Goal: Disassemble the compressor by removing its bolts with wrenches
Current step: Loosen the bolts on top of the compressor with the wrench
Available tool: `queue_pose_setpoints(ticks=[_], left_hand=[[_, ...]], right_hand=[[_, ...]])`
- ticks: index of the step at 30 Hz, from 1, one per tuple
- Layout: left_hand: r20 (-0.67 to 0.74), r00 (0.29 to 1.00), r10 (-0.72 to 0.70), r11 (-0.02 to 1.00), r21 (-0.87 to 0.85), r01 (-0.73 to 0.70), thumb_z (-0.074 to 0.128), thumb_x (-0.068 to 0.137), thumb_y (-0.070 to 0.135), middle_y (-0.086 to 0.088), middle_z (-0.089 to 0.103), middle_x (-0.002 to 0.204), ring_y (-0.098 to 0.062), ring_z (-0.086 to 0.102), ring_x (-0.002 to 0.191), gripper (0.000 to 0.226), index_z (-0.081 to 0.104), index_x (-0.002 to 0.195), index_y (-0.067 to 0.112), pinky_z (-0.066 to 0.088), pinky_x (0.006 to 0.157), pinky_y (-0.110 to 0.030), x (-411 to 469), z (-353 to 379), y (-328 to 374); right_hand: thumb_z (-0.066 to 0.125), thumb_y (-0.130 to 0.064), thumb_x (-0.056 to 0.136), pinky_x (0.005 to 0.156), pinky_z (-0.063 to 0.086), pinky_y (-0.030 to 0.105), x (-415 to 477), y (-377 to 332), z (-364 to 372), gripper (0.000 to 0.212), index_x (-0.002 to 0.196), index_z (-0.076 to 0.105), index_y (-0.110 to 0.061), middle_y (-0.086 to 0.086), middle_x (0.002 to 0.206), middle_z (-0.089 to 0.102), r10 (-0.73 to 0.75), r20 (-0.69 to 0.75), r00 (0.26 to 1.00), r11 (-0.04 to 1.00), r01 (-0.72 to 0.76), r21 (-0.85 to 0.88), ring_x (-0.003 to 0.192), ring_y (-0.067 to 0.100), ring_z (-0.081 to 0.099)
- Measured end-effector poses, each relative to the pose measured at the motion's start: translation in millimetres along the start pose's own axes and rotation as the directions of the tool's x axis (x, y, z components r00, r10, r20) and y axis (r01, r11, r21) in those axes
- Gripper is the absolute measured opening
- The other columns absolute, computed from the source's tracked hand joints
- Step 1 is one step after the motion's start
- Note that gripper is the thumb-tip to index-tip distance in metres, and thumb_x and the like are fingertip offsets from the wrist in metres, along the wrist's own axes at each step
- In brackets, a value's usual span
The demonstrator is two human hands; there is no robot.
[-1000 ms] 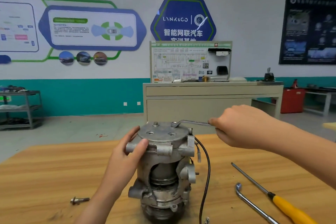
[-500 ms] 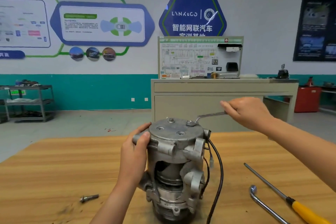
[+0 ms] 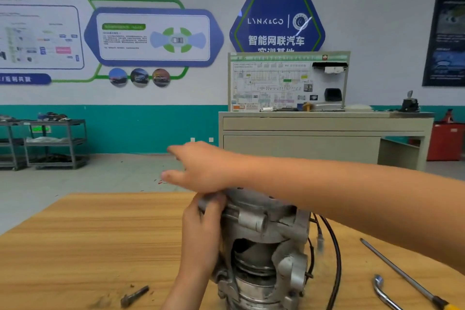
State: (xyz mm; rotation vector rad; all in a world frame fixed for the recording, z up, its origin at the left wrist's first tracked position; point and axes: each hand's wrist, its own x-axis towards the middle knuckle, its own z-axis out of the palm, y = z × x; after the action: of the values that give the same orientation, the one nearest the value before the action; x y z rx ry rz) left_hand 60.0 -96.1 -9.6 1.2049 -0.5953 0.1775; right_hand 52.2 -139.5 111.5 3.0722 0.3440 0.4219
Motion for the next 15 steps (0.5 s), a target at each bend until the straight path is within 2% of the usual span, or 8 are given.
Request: queue_pose_setpoints(ticks=[3, 5, 6, 8, 10, 11, 13, 15], left_hand=[[-0.03, 0.999, 0.028, 0.999, -0.031, -0.029, 0.048, 0.086, 0.005, 0.003, 0.066, 0.07, -0.003, 0.057, 0.074, 0.017, 0.062, 0.087, 0.015, 0.048, 0.066, -0.025, -1, 2, 1], [-0.017, 1.0, 0.013, 0.997, -0.079, -0.014, 0.053, 0.083, 0.014, 0.01, 0.071, 0.079, -0.007, 0.064, 0.081, 0.02, 0.065, 0.098, 0.013, 0.05, 0.067, -0.021, -4, 4, 1], [-0.002, 1.0, -0.005, 0.993, -0.114, 0.004, 0.054, 0.078, 0.02, 0.011, 0.073, 0.083, -0.007, 0.067, 0.082, 0.026, 0.066, 0.101, 0.015, 0.05, 0.066, -0.018, -5, 5, 1], [0.018, 1.0, -0.015, 0.99, -0.143, 0.017, 0.052, 0.069, 0.03, 0.011, 0.073, 0.088, -0.005, 0.068, 0.083, 0.036, 0.066, 0.101, 0.022, 0.052, 0.064, -0.016, -5, 5, -1], [0.022, 1.0, -0.008, 0.991, -0.13, 0.011, 0.054, 0.064, 0.036, 0.012, 0.073, 0.09, -0.005, 0.067, 0.086, 0.04, 0.066, 0.1, 0.025, 0.053, 0.066, -0.017, -4, 4, -1], [0.025, 1.0, -0.006, 0.992, -0.13, 0.009, 0.055, 0.063, 0.038, 0.013, 0.072, 0.091, -0.005, 0.067, 0.087, 0.04, 0.066, 0.1, 0.025, 0.054, 0.068, -0.018, -4, 4, 0], [0.023, 1.0, -0.003, 0.992, -0.126, 0.006, 0.052, 0.067, 0.035, 0.013, 0.072, 0.093, -0.005, 0.067, 0.089, 0.038, 0.065, 0.101, 0.025, 0.055, 0.071, -0.021, -3, 4, -2], [0.021, 1.0, -0.009, 0.992, -0.123, 0.011, 0.049, 0.068, 0.033, 0.012, 0.072, 0.094, -0.006, 0.067, 0.09, 0.038, 0.065, 0.101, 0.024, 0.054, 0.072, -0.022, -3, 5, 0]], right_hand=[[0.04, -0.047, 0.093, 0.077, 0.046, 0.04, -83, -29, -10, 0.043, 0.109, 0.054, -0.009, 0.01, 0.105, 0.059, -0.237, -0.2, 0.951, 0.971, 0.236, -0.029, 0.094, 0.028, 0.055], [0.039, -0.039, 0.094, 0.07, 0.049, 0.035, -142, -14, -16, 0.037, 0.093, 0.063, -0.012, 0.003, 0.089, 0.064, -0.255, -0.351, 0.901, 0.956, 0.289, 0.048, 0.082, 0.02, 0.059], [0.038, -0.035, 0.094, 0.066, 0.05, 0.027, -170, 0, -13, 0.037, 0.085, 0.067, -0.014, -0.001, 0.083, 0.067, -0.194, -0.5, 0.844, 0.966, 0.253, 0.052, 0.077, 0.013, 0.062], [0.039, -0.039, 0.093, 0.064, 0.049, 0.011, -209, 30, -5, 0.036, 0.078, 0.068, -0.022, -0.013, 0.083, 0.07, 0.12, -0.699, 0.705, 0.966, 0.079, 0.245, 0.079, 0.0, 0.064], [0.042, -0.042, 0.09, 0.067, 0.045, 0.004, -223, 71, 3, 0.03, 0.081, 0.067, -0.027, -0.02, 0.088, 0.069, 0.429, -0.689, 0.584, 0.888, -0.132, 0.442, 0.086, -0.003, 0.062], [0.046, -0.039, 0.091, 0.067, 0.044, 0.006, -222, 95, 3, 0.025, 0.087, 0.068, -0.027, -0.018, 0.09, 0.069, 0.499, -0.654, 0.569, 0.862, -0.247, 0.444, 0.087, -0.001, 0.061], [0.043, -0.026, 0.096, 0.066, 0.043, 0.019, -199, 144, -1, 0.028, 0.105, 0.067, -0.015, -0.001, 0.101, 0.068, 0.591, -0.541, 0.599, 0.807, -0.459, 0.372, 0.086, 0.01, 0.057], [0.036, -0.026, 0.099, 0.07, 0.041, 0.031, -155, 175, -4, 0.04, 0.113, 0.061, 0.002, 0.018, 0.106, 0.064, 0.7, -0.333, 0.632, 0.715, -0.617, 0.329, 0.087, 0.022, 0.055]])
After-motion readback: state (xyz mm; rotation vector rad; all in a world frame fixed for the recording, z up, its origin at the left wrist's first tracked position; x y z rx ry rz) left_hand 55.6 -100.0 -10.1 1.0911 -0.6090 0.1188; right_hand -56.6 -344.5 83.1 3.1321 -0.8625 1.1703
